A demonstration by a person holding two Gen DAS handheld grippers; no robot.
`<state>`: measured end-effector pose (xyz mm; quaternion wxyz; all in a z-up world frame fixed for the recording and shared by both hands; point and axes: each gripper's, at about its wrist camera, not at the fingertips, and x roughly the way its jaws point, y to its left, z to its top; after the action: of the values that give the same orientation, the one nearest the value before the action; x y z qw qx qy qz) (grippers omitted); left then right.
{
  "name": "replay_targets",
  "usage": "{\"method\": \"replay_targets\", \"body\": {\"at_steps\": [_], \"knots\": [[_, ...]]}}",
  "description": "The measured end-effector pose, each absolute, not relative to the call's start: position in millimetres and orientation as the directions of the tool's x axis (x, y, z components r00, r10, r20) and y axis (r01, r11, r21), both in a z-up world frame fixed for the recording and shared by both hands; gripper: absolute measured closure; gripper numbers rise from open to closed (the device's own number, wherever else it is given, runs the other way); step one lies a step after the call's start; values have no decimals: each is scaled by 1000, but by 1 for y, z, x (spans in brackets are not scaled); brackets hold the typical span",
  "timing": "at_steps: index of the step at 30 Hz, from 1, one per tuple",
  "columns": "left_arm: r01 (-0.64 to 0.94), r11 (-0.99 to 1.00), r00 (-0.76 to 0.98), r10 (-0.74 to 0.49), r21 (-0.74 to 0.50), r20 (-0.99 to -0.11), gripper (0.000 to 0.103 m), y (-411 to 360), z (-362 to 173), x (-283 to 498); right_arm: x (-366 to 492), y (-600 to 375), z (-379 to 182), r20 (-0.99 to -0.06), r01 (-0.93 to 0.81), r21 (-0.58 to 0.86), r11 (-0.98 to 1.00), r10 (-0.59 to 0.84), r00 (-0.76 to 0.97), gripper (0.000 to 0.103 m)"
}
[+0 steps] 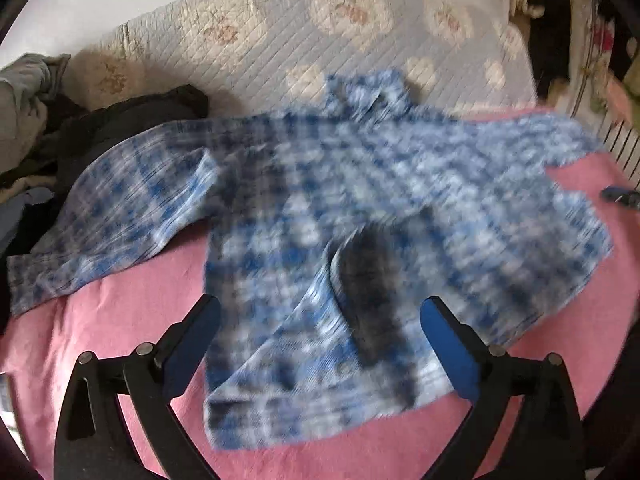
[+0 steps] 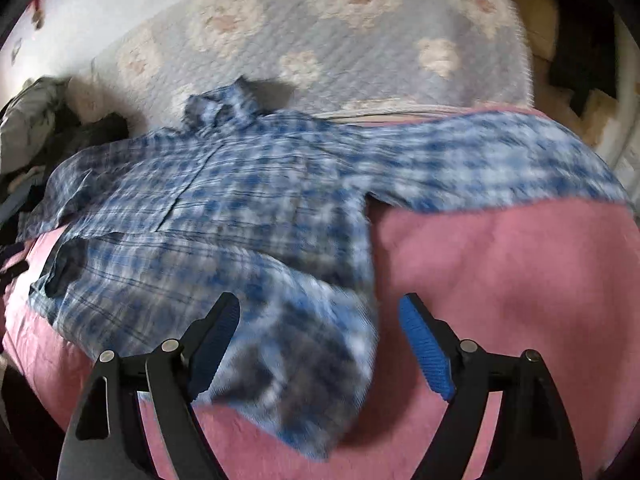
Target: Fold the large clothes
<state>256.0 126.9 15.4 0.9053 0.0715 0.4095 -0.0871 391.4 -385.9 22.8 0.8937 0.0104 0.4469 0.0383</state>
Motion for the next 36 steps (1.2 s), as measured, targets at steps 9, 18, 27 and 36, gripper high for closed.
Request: {"method": "replay_targets", "body": {"at_steps": [9, 18, 27, 36], "knots": [[211, 974, 503, -39, 79, -863, 4, 137, -28, 256, 399, -397, -33, -895, -114, 102, 988, 141, 424, 37], [-82, 948, 629, 288, 307, -722, 5, 176, -17, 285, 412, -391, 29, -688, 8, -92, 996, -70, 722, 99], [222, 975, 593, -129, 8, -795, 5, 166, 2, 251, 438, -404, 34, -720, 57, -15, 998, -50, 692, 98], [72, 980, 555, 115, 185, -824, 0, 155, -43, 289, 412, -415, -4, -827, 46, 2, 999, -24, 562, 30]]}}
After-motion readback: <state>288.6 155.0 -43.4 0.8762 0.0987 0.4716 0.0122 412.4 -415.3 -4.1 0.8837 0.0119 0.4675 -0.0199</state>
